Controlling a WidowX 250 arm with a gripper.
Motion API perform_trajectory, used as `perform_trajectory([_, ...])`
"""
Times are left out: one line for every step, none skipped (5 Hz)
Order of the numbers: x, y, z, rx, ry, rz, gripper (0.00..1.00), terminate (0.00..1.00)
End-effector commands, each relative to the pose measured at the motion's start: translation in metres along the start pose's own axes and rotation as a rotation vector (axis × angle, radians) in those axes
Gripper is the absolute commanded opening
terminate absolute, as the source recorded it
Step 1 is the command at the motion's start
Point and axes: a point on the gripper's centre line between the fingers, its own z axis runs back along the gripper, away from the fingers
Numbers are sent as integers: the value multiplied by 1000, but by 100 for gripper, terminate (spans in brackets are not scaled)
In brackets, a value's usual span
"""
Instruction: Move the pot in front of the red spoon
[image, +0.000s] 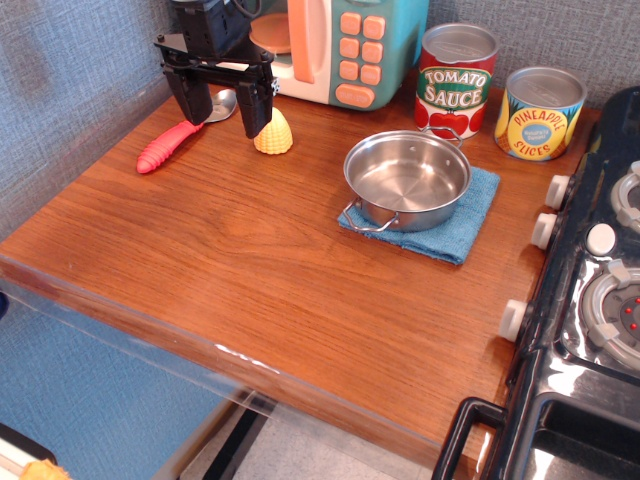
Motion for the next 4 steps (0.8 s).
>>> perform_trajectory([0,0,0,0,0,0,100,0])
perform_trajectory([18,-38,3,-40,-30,-74,100,0])
perform_trajectory([31,-72,0,-53,-37,-146,100,0])
perform_trajectory([41,-95,-2,-69,-44,-186,100,0])
